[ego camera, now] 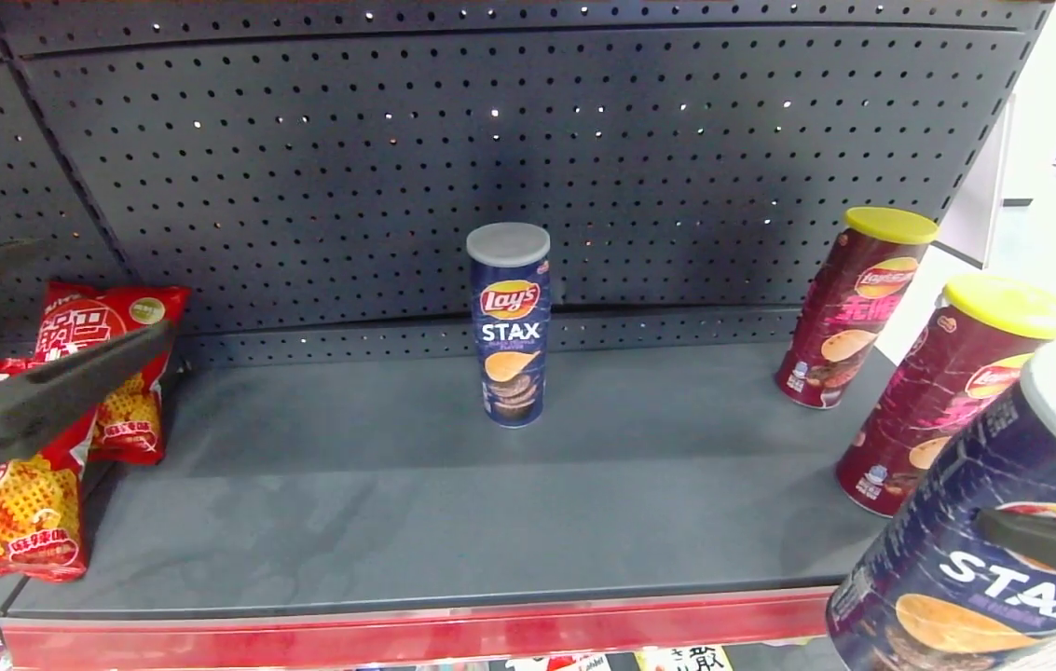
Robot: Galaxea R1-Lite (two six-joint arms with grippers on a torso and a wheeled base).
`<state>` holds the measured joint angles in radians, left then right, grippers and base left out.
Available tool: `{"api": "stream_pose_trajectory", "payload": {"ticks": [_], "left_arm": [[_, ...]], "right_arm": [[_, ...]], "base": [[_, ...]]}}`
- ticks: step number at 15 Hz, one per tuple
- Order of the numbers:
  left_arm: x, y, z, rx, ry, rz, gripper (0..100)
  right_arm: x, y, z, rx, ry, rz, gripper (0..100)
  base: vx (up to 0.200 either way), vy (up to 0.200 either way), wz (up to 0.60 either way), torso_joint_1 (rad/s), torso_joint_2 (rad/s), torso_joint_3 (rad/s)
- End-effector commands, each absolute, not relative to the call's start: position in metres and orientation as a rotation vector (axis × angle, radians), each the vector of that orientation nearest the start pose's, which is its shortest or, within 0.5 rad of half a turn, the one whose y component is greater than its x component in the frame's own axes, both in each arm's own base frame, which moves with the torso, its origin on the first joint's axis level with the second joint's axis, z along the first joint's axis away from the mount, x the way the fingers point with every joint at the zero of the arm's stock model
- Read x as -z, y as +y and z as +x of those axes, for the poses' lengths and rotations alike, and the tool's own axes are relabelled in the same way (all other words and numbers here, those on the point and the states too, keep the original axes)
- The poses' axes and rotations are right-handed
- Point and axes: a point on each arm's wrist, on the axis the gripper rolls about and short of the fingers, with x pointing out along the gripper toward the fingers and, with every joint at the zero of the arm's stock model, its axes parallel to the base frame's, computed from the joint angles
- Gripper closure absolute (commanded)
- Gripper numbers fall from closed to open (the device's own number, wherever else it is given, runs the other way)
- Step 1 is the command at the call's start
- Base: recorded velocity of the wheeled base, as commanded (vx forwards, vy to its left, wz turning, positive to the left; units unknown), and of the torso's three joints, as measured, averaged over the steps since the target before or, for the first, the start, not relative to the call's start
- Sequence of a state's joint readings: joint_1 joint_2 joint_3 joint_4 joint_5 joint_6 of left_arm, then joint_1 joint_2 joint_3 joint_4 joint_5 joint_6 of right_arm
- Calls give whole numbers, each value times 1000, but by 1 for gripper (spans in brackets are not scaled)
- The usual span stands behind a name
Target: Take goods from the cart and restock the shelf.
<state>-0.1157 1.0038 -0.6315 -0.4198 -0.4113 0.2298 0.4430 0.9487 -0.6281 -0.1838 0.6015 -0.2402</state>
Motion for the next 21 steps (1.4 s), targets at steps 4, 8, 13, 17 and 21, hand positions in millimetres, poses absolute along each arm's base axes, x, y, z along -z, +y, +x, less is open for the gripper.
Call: {"api": "stream_pose_trajectory", "payload": {"ticks": [4,8,13,17,21], "left_arm": [[-217,-54,254,844,60,228,0],[-184,-75,299,951,128,198,0],[-167,-91,329,991,160,186,0],[-163,-131,348,1066,129,203,0],[-159,-139,348,1085,133,204,0]], "right_arm": [[-249,58,99,-1030,27,-190,100],[-248,60,108,-1017,57,-177,100],[-251,63,115,-1018,43,-179,100],[-251,72,122,-1056,63,-177,100],[-251,96,140,-1139,100,-180,100]], "base": [[0,0,0,0,0,0],[0,0,0,0,0,0],[0,0,0,0,0,0],[0,0,0,0,0,0],[0,0,0,0,0,0]]}}
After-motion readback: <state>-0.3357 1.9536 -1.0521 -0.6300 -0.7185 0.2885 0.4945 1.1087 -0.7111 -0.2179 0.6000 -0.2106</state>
